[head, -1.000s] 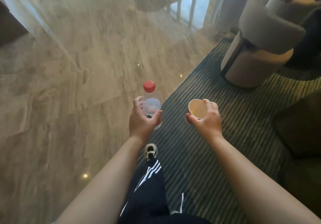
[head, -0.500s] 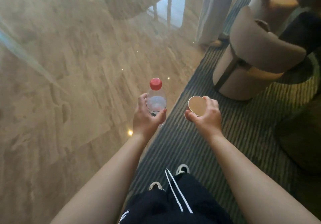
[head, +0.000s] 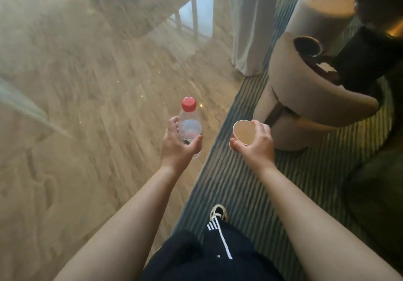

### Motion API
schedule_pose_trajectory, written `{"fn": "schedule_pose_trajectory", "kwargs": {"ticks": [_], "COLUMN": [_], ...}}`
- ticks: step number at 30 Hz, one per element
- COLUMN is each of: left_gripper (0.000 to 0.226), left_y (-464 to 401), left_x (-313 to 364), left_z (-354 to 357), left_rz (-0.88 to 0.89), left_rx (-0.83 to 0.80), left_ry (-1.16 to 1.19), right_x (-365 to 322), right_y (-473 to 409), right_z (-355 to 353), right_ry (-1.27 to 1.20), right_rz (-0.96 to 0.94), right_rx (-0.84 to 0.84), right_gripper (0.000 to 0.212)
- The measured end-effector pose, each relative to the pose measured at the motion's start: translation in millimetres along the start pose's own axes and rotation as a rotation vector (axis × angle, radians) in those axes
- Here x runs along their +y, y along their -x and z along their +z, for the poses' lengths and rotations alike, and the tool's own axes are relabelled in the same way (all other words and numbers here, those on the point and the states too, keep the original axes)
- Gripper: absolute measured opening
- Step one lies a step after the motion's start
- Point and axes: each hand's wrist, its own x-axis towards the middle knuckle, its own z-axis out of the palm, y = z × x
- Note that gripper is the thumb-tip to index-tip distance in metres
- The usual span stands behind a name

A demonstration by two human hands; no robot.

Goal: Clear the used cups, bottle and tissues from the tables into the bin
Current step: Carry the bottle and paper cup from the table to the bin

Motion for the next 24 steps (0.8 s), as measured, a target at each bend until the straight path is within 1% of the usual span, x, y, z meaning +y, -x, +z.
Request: {"fn": "schedule_pose_trajectory", "kwargs": {"ticks": [6,9,14,19,24], "left_gripper": [0.076,0.077,0.076,0.077,0.077], "left_y": [-87.3,-131.0,-217.8,-330.5,-461.4], "left_x": [32.4,42.2,47.7,45.5,57.7], "left_z": [40.4,55.8,81.8,112.6,133.5], "left_rz": [0.021,0.022,0.027,0.06,0.121], "left_rx": [-0.015,-0.006,-0.042,-0.077,-0.158], "left_ry": [-0.01,-0.023,0.014,0.038,0.02], "right_x": [0.2,-1.9,-10.5,-27.1,-59.7], "right_y": [-93.9,-137.0,-215.5,-315.1,-430.4], "right_z": [-9.8,-8.3,4.1,26.1,39.8], "right_ry": [-0.029,-0.04,-0.015,0.006,-0.024], "right_rz": [0.043,0.062,0.094,0.12,0.189], "right_rx": [0.008,0.008,0.025,0.021,0.034], "right_gripper": [0.079,0.079,0.079,0.077,0.076]}}
